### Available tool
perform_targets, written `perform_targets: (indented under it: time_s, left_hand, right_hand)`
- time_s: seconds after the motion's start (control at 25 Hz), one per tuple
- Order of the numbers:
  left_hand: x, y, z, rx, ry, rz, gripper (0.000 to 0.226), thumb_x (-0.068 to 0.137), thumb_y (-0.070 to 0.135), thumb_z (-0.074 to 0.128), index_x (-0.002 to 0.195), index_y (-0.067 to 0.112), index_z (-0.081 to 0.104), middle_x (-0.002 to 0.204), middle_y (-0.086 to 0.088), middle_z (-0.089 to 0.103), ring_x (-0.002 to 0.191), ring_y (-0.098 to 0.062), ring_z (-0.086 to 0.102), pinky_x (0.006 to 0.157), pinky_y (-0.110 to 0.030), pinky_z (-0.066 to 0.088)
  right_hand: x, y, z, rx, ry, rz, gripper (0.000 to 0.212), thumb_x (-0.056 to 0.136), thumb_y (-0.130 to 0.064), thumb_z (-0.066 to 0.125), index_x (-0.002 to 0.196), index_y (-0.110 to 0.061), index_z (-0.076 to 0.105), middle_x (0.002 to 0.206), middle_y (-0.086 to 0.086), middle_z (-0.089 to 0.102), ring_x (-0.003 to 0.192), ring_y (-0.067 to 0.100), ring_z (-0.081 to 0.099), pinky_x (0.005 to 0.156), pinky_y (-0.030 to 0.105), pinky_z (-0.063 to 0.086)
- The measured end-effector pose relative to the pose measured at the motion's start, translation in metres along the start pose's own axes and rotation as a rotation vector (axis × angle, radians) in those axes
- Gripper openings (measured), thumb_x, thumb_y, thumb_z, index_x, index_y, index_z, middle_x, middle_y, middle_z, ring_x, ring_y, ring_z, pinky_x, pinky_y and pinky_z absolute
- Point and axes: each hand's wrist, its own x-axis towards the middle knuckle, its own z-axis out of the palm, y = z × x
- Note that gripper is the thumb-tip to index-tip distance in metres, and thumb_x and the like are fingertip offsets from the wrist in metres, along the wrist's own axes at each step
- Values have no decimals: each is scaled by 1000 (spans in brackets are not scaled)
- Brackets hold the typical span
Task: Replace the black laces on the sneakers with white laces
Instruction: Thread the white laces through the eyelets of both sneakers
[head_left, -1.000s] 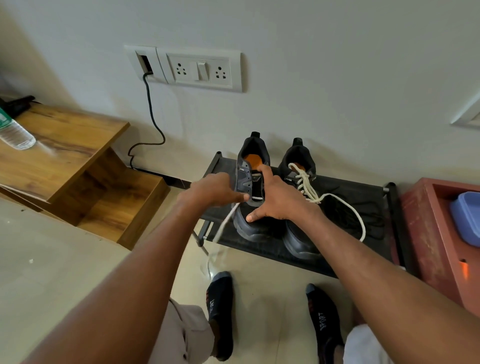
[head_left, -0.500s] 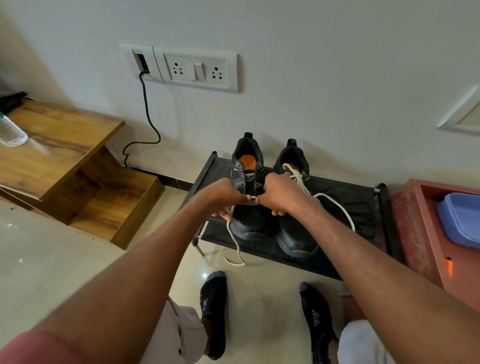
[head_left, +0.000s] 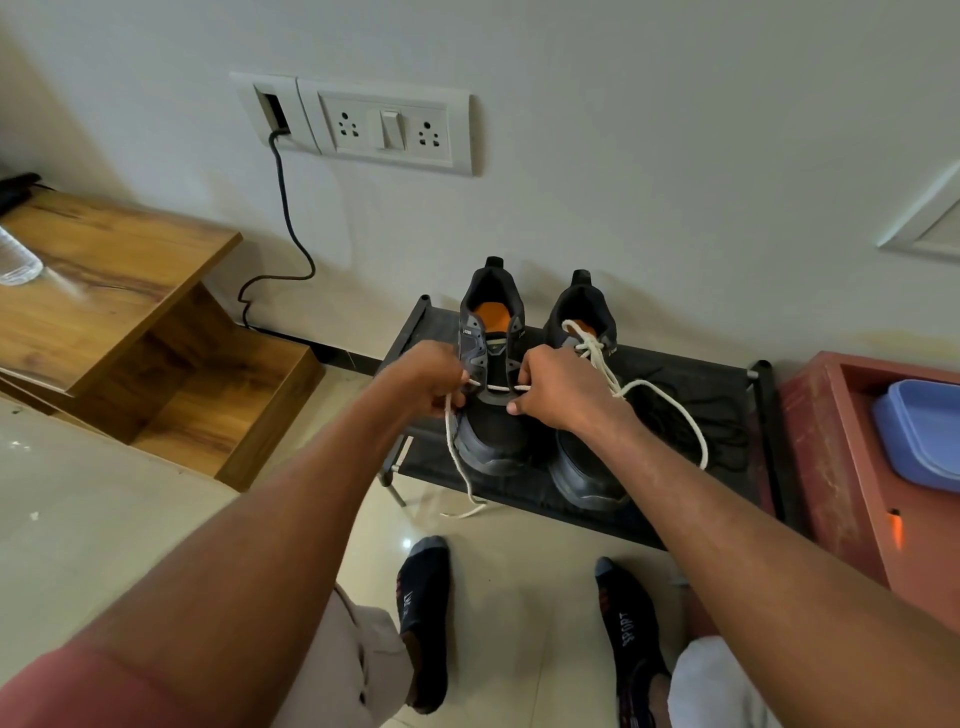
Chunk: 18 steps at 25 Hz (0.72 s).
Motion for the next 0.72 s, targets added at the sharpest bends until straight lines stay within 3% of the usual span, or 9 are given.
perform_targets:
  time_s: [0.08, 0.16, 0.28, 0.36, 0.44, 0.6, 0.72]
  left_hand:
    - [-7, -2, -10, -159, -70, -101, 15, 109, 13, 48, 109, 5, 60, 97, -16, 70, 91, -26, 67, 99, -46, 57]
    - [-14, 0, -16, -91, -98, -120, 24, 111, 24, 47, 105, 5, 61, 95, -15, 74, 88, -27, 71, 102, -50, 54]
    - [-26, 14, -22, 155, -80, 5, 36, 108, 37, 52, 93, 6, 63, 79, -9, 71, 63, -17, 67, 78, -37, 56]
    - [-37, 31, -27, 102, -22, 142, 32, 106, 34, 57, 94, 5, 63, 72, -6, 67, 53, -13, 62, 62, -28, 53]
    - [-53, 49, -32, -90, 6, 268, 26, 106, 27, 59, 99, 3, 64, 72, -7, 65, 55, -15, 63, 64, -30, 53]
    - [-93, 75, -49, -441, 74, 562, 16, 104, 17, 61, 111, 3, 64, 80, -10, 67, 65, -20, 65, 63, -31, 57]
    - [-115, 86, -70, -600, 93, 705, 22, 103, 20, 64, 116, 3, 67, 88, -8, 71, 77, -22, 69, 75, -34, 58]
  right_hand:
    - [1, 0, 1, 3, 0, 15, 39, 85, -40, 85, 108, -15, 65, 97, 6, 67, 91, 27, 67, 85, 45, 59]
    - [1, -1, -2, 11, -35, 40, 37, 86, -41, 84, 100, -12, 66, 89, 6, 70, 80, 25, 71, 79, 43, 61]
    - [-2, -6, -15, 122, -185, 151, 30, 97, -39, 73, 86, -11, 68, 67, 1, 70, 47, 13, 61, 50, 26, 51]
    - [-7, -12, -32, 339, -336, 242, 32, 103, -37, 64, 89, -9, 71, 64, 0, 68, 46, 12, 58, 45, 23, 43]
    - [-11, -16, -54, 619, -372, 240, 33, 106, -36, 61, 99, -7, 74, 68, 2, 71, 51, 13, 63, 47, 22, 45]
    - [-25, -26, -99, 1076, -99, 52, 35, 106, -33, 60, 110, -2, 75, 73, 5, 73, 59, 16, 66, 49, 23, 46]
    - [-40, -35, -125, 1128, 99, -108, 32, 107, -32, 59, 108, -5, 76, 76, 6, 74, 63, 19, 66, 51, 25, 48]
